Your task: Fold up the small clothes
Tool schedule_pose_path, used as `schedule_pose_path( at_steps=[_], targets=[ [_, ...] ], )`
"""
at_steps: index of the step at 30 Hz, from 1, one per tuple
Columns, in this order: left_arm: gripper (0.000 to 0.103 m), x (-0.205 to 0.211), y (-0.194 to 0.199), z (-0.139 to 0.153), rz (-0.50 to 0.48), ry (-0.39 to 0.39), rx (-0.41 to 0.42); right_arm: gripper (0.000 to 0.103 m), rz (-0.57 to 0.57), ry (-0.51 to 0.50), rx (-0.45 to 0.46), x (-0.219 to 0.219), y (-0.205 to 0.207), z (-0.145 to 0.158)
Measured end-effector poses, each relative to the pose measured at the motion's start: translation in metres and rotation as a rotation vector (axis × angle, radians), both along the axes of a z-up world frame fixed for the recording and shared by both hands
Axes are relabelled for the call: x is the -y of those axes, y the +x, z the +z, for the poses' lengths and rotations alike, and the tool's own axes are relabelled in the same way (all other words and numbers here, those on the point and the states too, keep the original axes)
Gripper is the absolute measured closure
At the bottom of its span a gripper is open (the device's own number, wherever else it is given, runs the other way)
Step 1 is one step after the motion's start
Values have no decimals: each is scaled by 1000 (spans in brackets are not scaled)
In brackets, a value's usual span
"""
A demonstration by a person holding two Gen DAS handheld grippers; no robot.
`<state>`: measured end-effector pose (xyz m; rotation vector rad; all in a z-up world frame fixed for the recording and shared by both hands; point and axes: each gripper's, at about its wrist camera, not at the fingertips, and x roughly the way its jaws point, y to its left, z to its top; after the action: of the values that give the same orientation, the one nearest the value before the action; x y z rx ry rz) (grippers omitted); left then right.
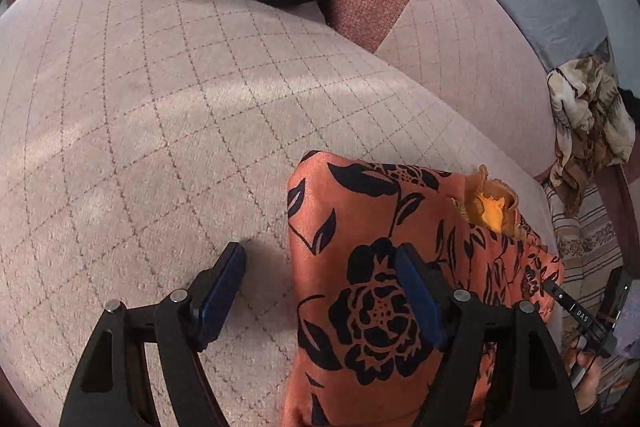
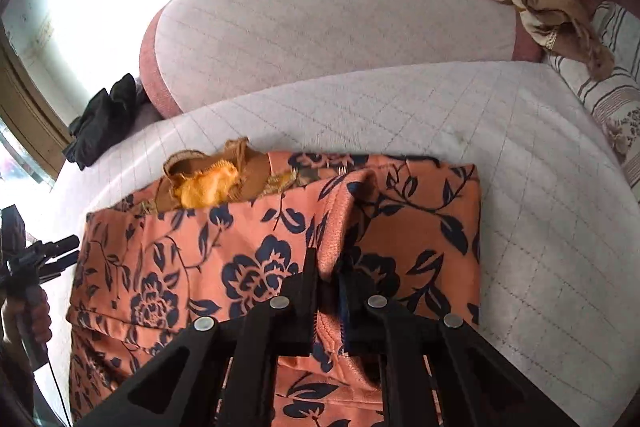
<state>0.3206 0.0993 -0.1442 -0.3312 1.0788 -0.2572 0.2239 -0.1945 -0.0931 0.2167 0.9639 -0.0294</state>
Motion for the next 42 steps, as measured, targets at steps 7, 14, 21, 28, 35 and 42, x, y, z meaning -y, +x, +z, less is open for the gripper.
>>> schedule_pose_path(
  at_steps=[7,14,21,28,35,42],
  targets=[
    [101,-3,-7,40,-8,137,139,94,0,35,49,12,-15,6],
    [97,-36,-8,13,65,84,40,90,-56,126,-53,31,-15,-25],
    [15,-13,-42,40,-72,-36,138,14,-53,181,56,46,-33,-9],
    [95,-7,-37,0,-60,-47,-45,17,-37,212,43,38,-31,-14],
    [95,5,-37,25,-112,171,51,84,-6,130,3,27,-21,-19],
    [92,2,-39,14,-104,203,50,75,-97,198,16,55,-32,-18]
  ],
)
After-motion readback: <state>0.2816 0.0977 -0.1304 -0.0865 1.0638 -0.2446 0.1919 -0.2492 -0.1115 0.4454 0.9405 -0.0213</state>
